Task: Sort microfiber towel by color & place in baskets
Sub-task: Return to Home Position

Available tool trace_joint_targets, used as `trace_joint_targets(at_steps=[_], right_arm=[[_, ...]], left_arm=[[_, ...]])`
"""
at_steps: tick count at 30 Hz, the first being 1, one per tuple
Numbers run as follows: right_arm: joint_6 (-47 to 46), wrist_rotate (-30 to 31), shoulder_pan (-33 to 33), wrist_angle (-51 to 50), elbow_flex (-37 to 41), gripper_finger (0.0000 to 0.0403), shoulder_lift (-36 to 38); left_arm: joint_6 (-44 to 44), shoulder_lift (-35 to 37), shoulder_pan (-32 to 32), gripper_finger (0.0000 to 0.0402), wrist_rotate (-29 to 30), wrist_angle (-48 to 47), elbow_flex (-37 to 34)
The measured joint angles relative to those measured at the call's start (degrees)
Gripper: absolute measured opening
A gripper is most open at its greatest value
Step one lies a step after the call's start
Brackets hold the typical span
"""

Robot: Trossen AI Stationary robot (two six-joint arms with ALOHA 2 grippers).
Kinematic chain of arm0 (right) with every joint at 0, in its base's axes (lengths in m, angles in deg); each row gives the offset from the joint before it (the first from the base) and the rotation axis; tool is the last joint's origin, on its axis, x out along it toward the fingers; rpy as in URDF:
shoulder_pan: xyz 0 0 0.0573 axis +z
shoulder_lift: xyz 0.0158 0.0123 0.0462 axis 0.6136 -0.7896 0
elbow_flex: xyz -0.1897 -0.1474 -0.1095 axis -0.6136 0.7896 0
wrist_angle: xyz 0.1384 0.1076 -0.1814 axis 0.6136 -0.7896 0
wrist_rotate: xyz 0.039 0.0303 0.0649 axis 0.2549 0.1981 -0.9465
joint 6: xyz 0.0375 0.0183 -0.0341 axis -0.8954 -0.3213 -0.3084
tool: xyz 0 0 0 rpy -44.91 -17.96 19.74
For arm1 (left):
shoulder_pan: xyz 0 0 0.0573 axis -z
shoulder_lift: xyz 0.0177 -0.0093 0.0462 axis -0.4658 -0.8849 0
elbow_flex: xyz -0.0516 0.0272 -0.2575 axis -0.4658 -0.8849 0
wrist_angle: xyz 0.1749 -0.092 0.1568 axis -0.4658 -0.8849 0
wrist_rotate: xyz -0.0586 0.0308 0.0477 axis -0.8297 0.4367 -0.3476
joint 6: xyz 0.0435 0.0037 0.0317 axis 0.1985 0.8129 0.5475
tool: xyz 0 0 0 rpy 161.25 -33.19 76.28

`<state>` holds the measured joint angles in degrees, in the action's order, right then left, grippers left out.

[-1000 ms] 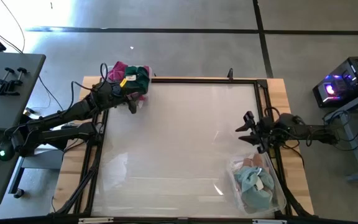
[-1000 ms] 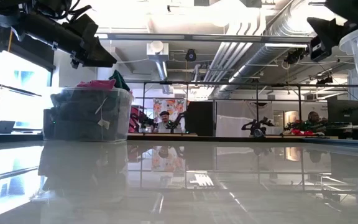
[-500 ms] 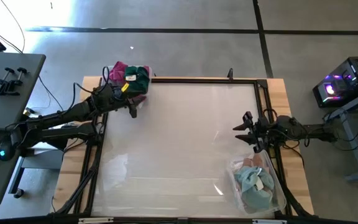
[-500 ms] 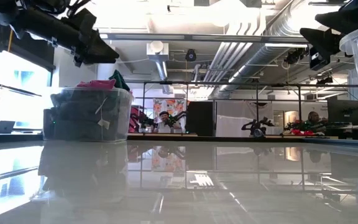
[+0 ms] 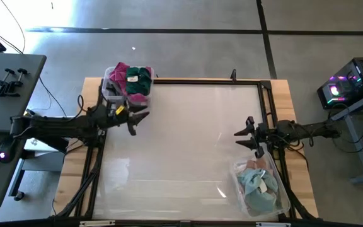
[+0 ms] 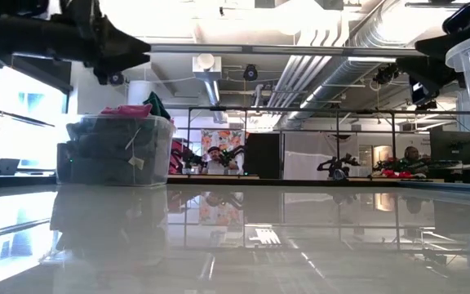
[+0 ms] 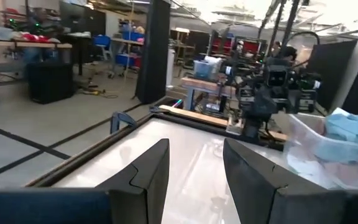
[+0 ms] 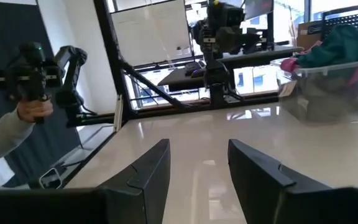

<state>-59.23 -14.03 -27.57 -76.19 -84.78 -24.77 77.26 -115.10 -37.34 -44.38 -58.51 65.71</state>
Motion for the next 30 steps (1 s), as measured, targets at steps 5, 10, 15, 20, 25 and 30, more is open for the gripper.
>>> trace_joint_targets(at_steps=[5, 10, 15, 20, 25, 30], right_arm=[[-0.06, 2.31, 0.00, -0.40, 0.02, 0.0156, 0.00], [-1.72, 4.08, 0.00, -0.42, 0.02, 0.0156, -0.02], [-1.68, 4.03, 0.00, -0.35, 0.04, 0.0156, -0.04], [-1.53, 3.88, 0.00, -0.22, 0.04, 0.0156, -0.04], [-1.50, 3.88, 0.00, -0.22, 0.04, 0.0156, -0.04], [-1.50, 3.88, 0.00, -0.22, 0.04, 0.0156, -0.04]], left_arm=[[-1.70, 7.17, 1.64, 0.0138, 3.58, -2.50, -3.36], [-3.32, 16.13, 3.67, 0.0138, 4.40, -8.07, -5.31], [-2.55, 21.73, 6.21, 0.0138, 4.49, -9.77, -8.19], [-1.52, 24.23, 9.45, 0.0138, 6.00, -8.66, -11.02], [-0.18, 24.68, 14.03, 0.0134, 8.65, -7.74, -12.55], [5.95, 24.70, 18.35, 0.0114, 8.23, -8.02, -12.55]])
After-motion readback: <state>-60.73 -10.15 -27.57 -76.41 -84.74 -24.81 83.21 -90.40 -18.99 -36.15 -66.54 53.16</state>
